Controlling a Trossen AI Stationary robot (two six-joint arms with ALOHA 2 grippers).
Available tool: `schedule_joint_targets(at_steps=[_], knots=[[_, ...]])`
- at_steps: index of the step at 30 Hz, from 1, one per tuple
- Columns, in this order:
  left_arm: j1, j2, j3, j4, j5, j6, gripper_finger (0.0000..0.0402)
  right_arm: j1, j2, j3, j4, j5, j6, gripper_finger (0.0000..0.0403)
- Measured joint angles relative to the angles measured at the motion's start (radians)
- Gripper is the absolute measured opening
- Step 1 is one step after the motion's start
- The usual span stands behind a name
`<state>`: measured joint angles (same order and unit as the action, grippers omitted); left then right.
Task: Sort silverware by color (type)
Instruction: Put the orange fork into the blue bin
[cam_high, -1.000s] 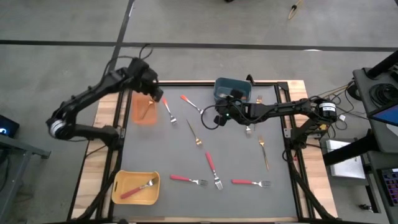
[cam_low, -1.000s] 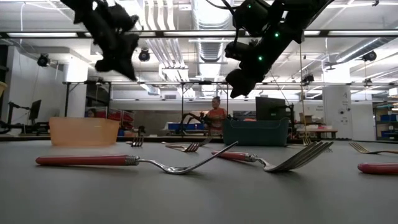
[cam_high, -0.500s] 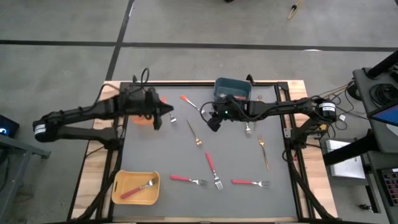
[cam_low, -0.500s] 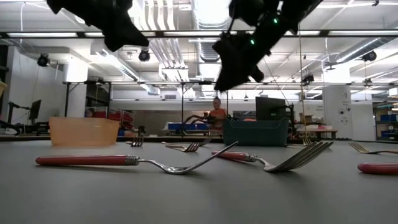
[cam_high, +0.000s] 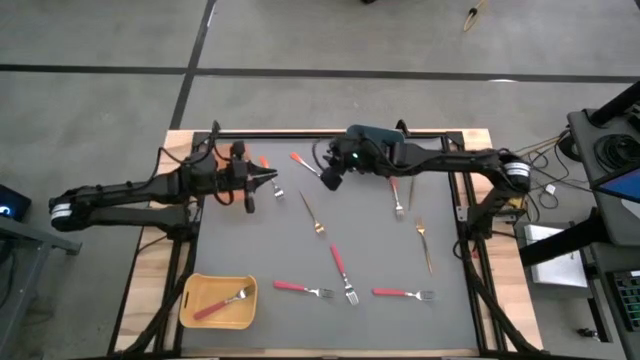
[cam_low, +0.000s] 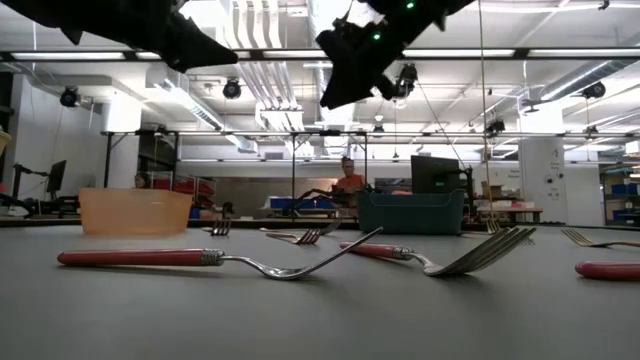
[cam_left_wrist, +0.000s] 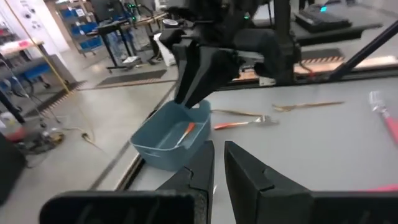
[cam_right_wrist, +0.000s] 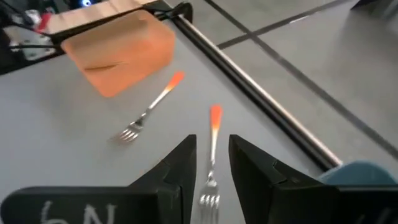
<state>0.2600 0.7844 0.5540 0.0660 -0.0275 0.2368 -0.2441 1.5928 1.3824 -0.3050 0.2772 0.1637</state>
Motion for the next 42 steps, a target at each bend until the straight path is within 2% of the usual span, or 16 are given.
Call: schedule_joint_targets(at_steps=[7, 11, 15, 22, 28, 32, 36, 42], knots=[[0.008, -0.011, 0.005, -0.006, -0.028, 0.097, 0.002, -0.057, 0.147, 0.177, -0.135, 0.001, -0.168, 0.007], [0.01, -0.011, 0.005, -0.004, -0.038, 0.116, 0.002, -0.074, 0.209, 0.222, -0.165, 0.004, -0.288, 0.0065], [0.01, -0.014, 0.005, 0.003, -0.115, 0.11, 0.002, -0.076, 0.246, 0.242, -0.164, 0.002, -0.367, 0.0063], [0.014, -0.013, 0.006, 0.04, -0.142, 0.14, 0.002, -0.091, 0.313, 0.265, -0.108, 0.002, -0.374, 0.0063], [0.08, -0.005, 0.007, 0.247, -0.158, 0.255, 0.002, -0.126, 0.403, 0.275, 0.056, -0.023, -0.427, 0.0063], [0.152, 0.002, 0.007, 0.351, -0.159, 0.293, 0.002, -0.152, 0.476, 0.352, 0.048, -0.052, -0.441, 0.0063], [0.214, 0.01, 0.007, 0.383, -0.158, 0.307, 0.002, -0.172, 0.55, 0.44, 0.03, -0.135, -0.449, 0.0063], [0.292, 0.019, 0.007, 0.384, -0.176, 0.303, 0.002, -0.182, 0.655, 0.618, -0.153, -0.178, -0.408, 0.0063]])
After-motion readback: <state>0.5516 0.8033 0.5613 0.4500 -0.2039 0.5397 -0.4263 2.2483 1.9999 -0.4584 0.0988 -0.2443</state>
